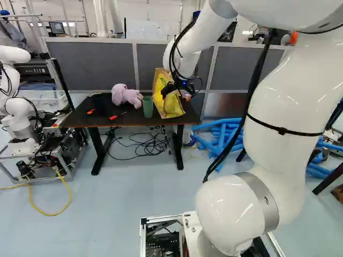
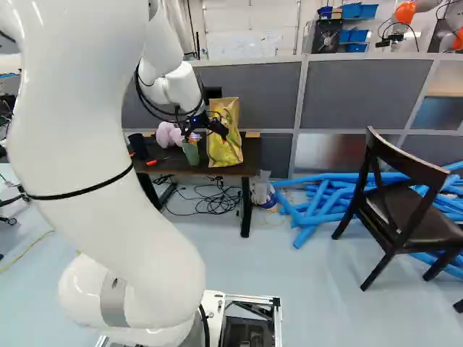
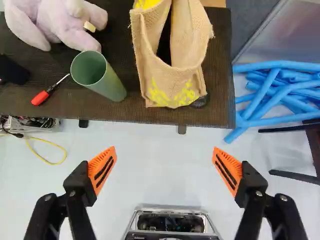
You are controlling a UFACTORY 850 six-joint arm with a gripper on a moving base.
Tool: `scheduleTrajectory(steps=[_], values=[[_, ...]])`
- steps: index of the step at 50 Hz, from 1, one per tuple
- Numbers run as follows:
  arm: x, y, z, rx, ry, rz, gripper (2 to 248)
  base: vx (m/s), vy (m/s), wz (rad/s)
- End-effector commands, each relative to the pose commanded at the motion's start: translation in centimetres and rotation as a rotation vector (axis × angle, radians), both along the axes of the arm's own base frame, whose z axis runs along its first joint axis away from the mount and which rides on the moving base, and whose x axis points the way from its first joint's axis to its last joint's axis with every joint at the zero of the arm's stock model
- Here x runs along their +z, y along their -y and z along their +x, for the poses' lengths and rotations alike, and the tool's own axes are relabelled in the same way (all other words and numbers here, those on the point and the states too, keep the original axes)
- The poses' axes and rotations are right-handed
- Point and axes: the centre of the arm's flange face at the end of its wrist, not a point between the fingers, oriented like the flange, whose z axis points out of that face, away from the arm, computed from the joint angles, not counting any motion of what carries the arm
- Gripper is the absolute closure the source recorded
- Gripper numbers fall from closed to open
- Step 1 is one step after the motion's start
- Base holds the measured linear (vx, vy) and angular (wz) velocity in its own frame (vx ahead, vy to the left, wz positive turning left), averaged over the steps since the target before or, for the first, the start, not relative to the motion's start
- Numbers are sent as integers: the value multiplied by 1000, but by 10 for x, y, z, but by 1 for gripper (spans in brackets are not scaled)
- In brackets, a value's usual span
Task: Pick up the bag on the ground and place it on the table
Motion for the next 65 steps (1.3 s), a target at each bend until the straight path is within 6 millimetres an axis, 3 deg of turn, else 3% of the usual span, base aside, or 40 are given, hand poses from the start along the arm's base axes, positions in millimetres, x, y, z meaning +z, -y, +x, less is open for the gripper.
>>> scheduleTrajectory(steps=[34, 65], values=[[-59, 21, -81, 1, 269, 24, 3, 0, 0, 0], [-99, 34, -151, -11, 463, 19, 3, 0, 0, 0]])
